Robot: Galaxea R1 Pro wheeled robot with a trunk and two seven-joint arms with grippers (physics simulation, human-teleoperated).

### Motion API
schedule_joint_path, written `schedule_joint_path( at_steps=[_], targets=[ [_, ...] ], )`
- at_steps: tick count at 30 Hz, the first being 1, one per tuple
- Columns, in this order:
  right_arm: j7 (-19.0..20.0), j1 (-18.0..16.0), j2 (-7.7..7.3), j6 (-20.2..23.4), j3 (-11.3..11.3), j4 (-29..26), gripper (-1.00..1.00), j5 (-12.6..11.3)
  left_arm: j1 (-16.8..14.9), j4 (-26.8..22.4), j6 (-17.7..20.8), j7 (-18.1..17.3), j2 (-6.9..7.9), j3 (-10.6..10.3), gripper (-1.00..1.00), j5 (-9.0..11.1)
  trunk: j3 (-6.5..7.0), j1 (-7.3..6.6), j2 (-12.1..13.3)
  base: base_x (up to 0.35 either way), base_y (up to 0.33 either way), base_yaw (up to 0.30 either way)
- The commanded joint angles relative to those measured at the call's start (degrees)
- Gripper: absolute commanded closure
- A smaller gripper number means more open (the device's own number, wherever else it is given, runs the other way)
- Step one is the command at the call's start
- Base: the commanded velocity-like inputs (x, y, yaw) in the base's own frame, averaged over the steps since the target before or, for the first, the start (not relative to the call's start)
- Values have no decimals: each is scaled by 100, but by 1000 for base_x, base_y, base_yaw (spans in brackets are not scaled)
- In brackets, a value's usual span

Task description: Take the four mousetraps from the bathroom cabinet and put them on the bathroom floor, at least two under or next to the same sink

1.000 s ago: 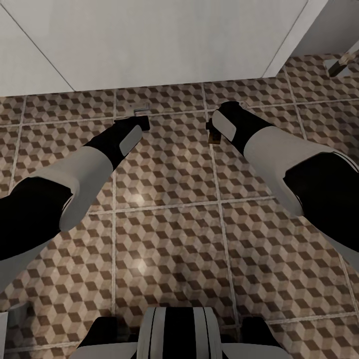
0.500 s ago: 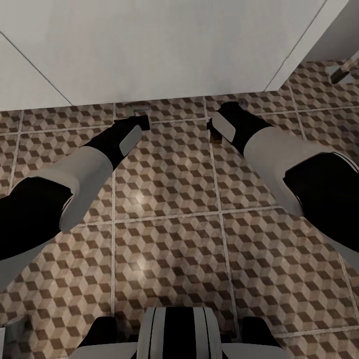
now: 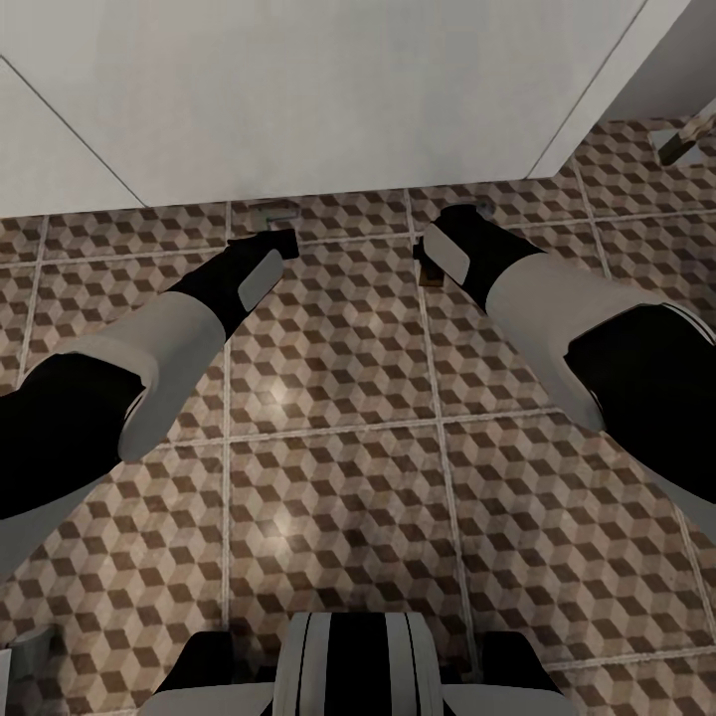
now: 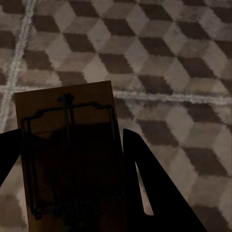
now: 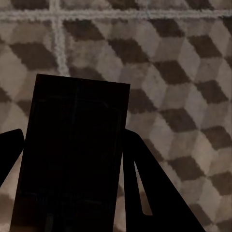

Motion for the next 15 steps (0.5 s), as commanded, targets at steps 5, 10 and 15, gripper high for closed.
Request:
schedule_joint_path(
  at_steps=[5,10,15],
  targets=[
    [-39,-1,0,16,43,-4,100,-64,1,-11,36,38,1,-50,100,19,-3,-1,-1,-1,0,0],
    [-39,-1,0,16,43,-2,100,-63,0,-11,36,38,3,-49,100,19,-3,-1,-1,0,0,0],
    [-39,0,0,16,42,-1,100,-63,2,-11,36,38,-3,-48,100,19,-3,-1,-1,0,0,0]
  ],
)
